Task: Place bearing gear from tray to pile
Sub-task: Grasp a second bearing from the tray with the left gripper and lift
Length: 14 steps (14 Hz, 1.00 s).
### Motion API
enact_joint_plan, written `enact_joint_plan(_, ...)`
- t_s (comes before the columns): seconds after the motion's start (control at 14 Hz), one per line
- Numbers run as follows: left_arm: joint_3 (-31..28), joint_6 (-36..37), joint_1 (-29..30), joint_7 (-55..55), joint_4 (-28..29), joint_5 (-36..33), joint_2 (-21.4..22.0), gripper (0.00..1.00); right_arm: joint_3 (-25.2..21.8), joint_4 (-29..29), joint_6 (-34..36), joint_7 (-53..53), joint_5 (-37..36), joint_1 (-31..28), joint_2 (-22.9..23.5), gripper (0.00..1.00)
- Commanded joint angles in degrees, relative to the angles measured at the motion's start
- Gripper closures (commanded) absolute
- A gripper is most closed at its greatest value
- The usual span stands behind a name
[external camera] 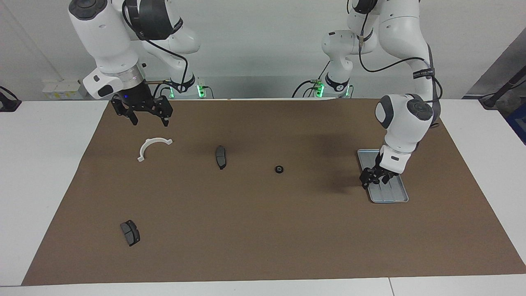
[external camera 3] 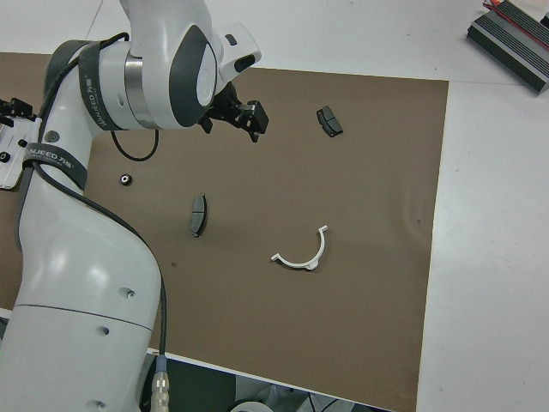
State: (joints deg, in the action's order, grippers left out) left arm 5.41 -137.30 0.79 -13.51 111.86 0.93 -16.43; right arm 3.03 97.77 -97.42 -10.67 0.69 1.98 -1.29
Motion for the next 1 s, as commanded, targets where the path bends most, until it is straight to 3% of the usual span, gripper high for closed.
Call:
enact_joint_plan(0.0,0.57,-0.25,2.37,3.66,3.36,-0.31,1.58,0.3,0.39,1.2,-0.14,1.36,0.37,-0.75,-0.99,0.0)
enact_joint_plan(0.93,0.48,-3.33,3.52,3.84,8.38,-0.31,1.23,0.64,0.39,1.2,-0.14,1.36,0.37,-0.66,-0.99,0.0)
